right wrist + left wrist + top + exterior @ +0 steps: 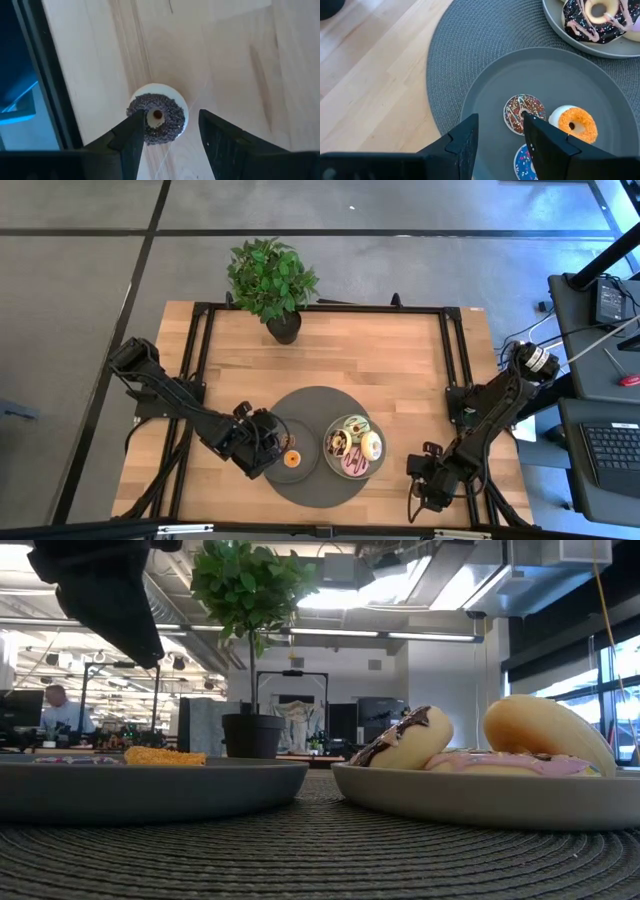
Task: Pick & Place donuts
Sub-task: Put the black donut on the dark gray plate
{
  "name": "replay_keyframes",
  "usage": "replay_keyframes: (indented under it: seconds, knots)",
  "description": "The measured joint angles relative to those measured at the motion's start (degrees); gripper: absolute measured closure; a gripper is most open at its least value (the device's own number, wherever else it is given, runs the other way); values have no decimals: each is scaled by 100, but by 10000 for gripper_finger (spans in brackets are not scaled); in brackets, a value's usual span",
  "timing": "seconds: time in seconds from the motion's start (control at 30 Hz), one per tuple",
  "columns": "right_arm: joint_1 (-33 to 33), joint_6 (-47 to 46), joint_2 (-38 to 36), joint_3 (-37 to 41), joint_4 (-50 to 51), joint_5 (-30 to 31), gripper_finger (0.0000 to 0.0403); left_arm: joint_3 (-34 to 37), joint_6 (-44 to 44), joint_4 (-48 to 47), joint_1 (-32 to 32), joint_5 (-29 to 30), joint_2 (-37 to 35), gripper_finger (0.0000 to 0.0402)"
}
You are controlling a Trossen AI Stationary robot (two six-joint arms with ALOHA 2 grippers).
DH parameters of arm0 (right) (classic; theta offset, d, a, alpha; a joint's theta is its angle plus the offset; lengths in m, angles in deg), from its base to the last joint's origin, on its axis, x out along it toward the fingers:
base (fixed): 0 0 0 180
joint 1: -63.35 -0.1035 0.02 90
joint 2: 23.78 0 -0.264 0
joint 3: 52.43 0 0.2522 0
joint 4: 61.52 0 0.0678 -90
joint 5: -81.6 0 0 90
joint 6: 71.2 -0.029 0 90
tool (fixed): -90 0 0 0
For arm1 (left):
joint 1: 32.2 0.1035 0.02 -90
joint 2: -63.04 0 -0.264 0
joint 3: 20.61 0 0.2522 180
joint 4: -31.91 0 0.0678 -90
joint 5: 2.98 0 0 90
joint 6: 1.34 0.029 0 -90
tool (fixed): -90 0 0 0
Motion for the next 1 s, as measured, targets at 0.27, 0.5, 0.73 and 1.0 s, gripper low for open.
replay_keyframes:
  seconds: [0.27,0.5,0.73,1.0]
  knots:
    - [-76,32,408,0,-51,19,215,0,-2,81,0,-22,0,253]
    - [-74,-11,545,0,-69,-14,238,0,-2,151,0,-24,0,249]
    - [-56,5,517,-2,-102,-268,331,0,0,173,0,-15,0,253]
    - [384,70,133,-2,107,-842,384,0,320,170,0,-86,-3,249]
